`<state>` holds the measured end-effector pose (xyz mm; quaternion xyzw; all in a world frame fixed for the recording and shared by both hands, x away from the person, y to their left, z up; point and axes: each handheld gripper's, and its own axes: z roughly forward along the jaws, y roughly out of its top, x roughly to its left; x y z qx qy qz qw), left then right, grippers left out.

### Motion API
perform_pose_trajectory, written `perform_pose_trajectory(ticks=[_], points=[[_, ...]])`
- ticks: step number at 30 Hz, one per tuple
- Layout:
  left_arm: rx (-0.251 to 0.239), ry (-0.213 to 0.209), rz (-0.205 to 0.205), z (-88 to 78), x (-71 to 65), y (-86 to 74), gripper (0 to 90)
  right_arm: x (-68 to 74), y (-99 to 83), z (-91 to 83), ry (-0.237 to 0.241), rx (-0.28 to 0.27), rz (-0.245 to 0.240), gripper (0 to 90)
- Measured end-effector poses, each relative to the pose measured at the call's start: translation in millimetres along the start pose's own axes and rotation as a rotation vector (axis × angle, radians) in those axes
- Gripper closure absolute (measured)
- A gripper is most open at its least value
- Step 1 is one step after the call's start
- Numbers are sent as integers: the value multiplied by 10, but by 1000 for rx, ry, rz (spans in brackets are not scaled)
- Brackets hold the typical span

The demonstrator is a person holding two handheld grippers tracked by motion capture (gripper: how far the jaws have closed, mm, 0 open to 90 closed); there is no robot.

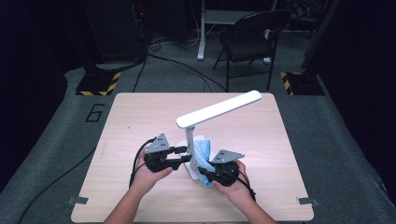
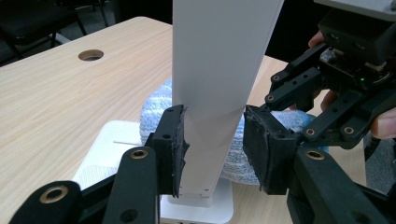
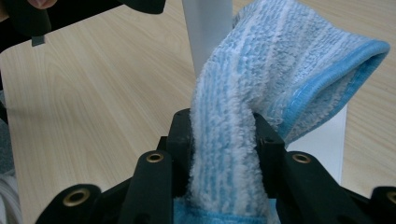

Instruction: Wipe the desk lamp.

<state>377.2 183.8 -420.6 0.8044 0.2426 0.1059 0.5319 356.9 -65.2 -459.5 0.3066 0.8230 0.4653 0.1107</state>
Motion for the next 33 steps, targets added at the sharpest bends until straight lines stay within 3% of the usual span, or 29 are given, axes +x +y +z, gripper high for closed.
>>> perform_pose_trajectory(ticks=[21,30,33], points=[[3,1,9,-3,4,1,585,-16,99,-83,23,-48,-1,662],[3,17,17,-3,-8,4,585,7,196,-156,21,-68,-25,662],[-6,4,18,-17,-13,18,585,13,246,-189,16,-78,-44,662]])
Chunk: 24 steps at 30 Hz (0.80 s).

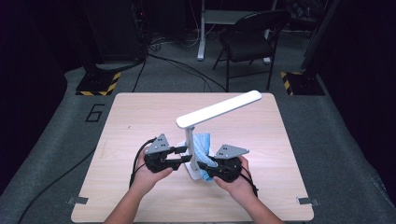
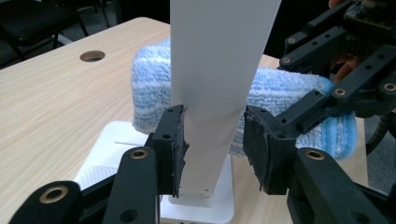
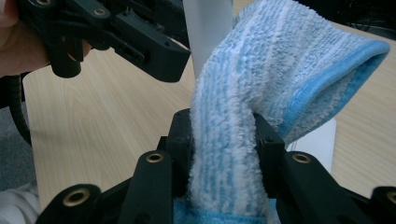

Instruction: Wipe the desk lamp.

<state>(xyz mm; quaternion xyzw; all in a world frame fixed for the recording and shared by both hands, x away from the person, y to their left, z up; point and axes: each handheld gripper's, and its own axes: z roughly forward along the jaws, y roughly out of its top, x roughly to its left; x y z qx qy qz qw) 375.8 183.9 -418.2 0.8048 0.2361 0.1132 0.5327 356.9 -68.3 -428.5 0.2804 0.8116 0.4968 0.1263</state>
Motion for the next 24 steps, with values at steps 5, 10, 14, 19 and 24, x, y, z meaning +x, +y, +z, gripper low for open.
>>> perform_pose_trajectory(ticks=[5,10,14,19,24], points=[[-6,-3,-15,-4,2,-2,590,-4,102,-61,7,-9,-18,662],[-9,1,1,-24,7,19,589,12,202,-117,8,-30,-23,662],[-25,8,0,-40,-7,36,591,23,268,-149,11,-35,-31,661],[-25,6,6,-52,-9,56,591,25,341,-190,13,-46,-41,662],[-36,8,10,-59,-9,66,591,26,411,-221,17,-58,-44,662]])
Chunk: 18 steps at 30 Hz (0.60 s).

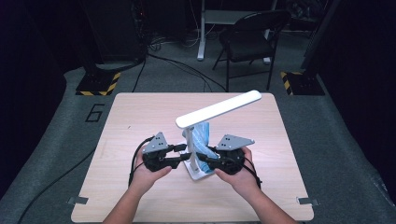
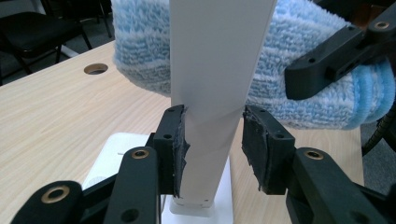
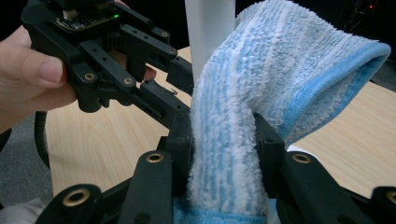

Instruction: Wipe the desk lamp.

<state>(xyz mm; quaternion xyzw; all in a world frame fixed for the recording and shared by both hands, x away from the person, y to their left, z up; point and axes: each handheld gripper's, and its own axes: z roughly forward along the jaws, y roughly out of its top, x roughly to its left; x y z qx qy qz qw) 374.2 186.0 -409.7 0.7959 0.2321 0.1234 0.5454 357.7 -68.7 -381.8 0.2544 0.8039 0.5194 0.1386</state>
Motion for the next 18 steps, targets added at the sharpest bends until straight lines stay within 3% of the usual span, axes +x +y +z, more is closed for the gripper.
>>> perform_pose_trajectory(ticks=[18], points=[[-3,1,-1,0,-1,-3,592,15,230,-113,7,-26,-12,662]])
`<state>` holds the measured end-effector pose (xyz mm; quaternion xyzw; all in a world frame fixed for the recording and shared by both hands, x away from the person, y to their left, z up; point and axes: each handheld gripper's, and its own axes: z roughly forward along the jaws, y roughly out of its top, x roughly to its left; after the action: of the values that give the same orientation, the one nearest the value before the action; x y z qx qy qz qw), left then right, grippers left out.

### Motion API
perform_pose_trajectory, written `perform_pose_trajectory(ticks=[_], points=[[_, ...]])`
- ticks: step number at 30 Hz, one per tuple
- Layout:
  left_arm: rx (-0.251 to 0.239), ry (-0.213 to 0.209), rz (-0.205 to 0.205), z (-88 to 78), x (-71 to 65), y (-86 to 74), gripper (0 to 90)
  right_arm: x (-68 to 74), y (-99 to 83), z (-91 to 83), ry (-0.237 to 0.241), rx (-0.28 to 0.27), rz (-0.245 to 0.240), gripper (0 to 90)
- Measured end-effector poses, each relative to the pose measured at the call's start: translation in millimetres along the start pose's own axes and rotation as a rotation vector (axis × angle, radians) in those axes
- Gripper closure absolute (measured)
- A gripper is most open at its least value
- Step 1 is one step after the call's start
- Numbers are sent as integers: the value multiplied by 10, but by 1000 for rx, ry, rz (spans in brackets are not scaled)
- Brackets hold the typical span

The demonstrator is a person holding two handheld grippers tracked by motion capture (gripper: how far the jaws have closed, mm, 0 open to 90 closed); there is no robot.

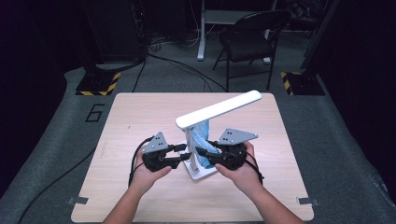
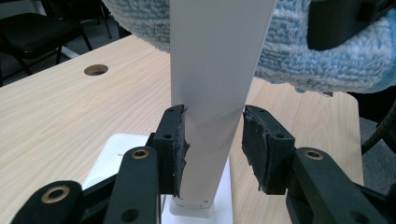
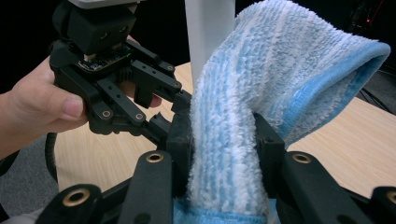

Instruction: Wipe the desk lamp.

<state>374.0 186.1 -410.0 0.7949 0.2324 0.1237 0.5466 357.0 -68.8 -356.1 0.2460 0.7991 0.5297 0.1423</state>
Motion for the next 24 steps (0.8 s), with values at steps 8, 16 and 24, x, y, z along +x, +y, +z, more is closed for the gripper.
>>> perform_pose_trajectory(ticks=[8,16,24], points=[[5,-4,-6,5,2,-7,594,15,109,-65,-1,-23,-11,662],[6,-10,-7,30,-15,-16,596,38,259,-175,-13,-77,-37,662],[11,-16,0,34,-8,-15,597,22,305,-218,-16,-105,-39,665]])
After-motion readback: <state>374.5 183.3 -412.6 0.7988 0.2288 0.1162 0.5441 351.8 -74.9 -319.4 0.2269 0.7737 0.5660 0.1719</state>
